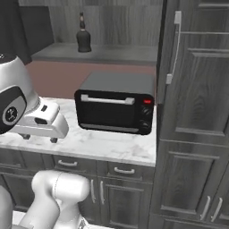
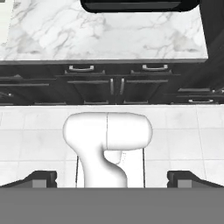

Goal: Get the candle and the liquor from the cabinet and move them to the dining counter.

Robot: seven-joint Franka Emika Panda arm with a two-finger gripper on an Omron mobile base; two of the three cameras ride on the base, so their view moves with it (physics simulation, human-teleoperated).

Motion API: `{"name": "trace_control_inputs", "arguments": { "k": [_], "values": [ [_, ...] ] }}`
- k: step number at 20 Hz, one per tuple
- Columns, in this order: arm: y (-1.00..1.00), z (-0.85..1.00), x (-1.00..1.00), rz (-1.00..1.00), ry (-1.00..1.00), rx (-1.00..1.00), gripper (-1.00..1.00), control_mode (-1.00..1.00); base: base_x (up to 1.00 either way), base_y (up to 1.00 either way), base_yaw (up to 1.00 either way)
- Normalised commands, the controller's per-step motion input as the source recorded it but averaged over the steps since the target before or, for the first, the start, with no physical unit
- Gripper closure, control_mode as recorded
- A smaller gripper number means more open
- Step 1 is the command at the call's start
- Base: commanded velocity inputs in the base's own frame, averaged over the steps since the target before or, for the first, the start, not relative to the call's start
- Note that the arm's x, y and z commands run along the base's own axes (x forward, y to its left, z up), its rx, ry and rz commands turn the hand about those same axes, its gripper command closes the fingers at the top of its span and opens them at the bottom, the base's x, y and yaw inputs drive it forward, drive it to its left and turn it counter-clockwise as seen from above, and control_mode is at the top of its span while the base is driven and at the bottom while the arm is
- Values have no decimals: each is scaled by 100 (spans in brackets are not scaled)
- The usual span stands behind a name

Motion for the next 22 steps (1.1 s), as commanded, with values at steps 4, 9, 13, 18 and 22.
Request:
{"name": "trace_control_inputs", "arguments": {
  "k": [4,9,13,18,22],
  "values": [
    [0,0,0,0,0,0,-100,100,28,58,2],
    [0,0,0,0,0,0,-100,100,39,46,15],
    [0,0,0,0,0,0,-100,100,62,8,9],
    [0,0,0,0,0,0,-100,100,49,-26,4],
    [0,0,0,0,0,0,-100,100,43,-43,0]
  ]
}}
